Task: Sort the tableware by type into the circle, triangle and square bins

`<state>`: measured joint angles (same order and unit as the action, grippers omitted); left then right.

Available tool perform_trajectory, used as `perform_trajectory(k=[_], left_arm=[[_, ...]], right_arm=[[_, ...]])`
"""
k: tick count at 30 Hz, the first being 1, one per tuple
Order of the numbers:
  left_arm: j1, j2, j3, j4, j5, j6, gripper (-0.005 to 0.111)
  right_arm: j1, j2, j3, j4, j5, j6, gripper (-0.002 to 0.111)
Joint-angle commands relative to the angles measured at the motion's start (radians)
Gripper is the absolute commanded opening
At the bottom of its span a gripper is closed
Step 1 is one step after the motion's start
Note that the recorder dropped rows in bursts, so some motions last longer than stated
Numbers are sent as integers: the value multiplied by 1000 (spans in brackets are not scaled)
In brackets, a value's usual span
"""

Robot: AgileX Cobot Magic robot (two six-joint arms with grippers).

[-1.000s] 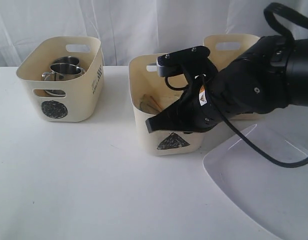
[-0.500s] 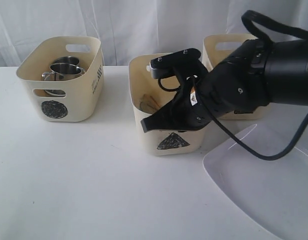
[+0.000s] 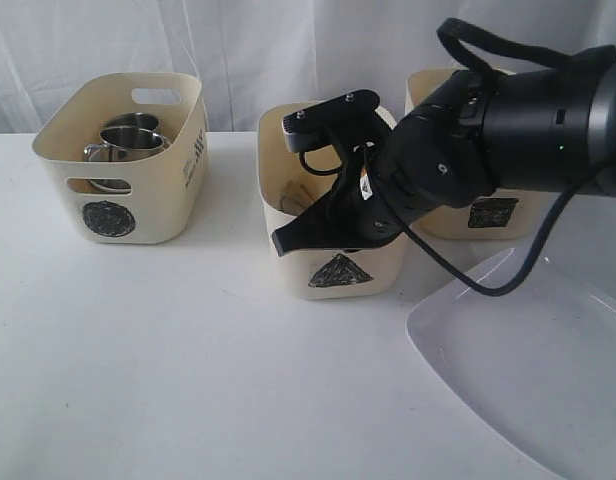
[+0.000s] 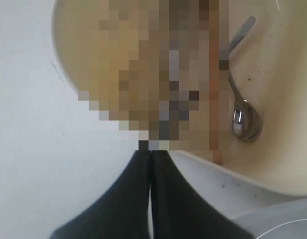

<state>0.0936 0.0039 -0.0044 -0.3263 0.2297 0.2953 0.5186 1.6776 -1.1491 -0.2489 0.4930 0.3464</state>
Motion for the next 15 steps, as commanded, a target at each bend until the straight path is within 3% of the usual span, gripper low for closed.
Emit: perform_trajectory(k=[1,15], left_arm=[[4,-4,4,-11,3,0,0],[4,-4,4,-11,3,0,0]], right_arm=[[-1,13,-29,-21,-12,-11,0],[-2,98,-135,-79,21,-11,0]])
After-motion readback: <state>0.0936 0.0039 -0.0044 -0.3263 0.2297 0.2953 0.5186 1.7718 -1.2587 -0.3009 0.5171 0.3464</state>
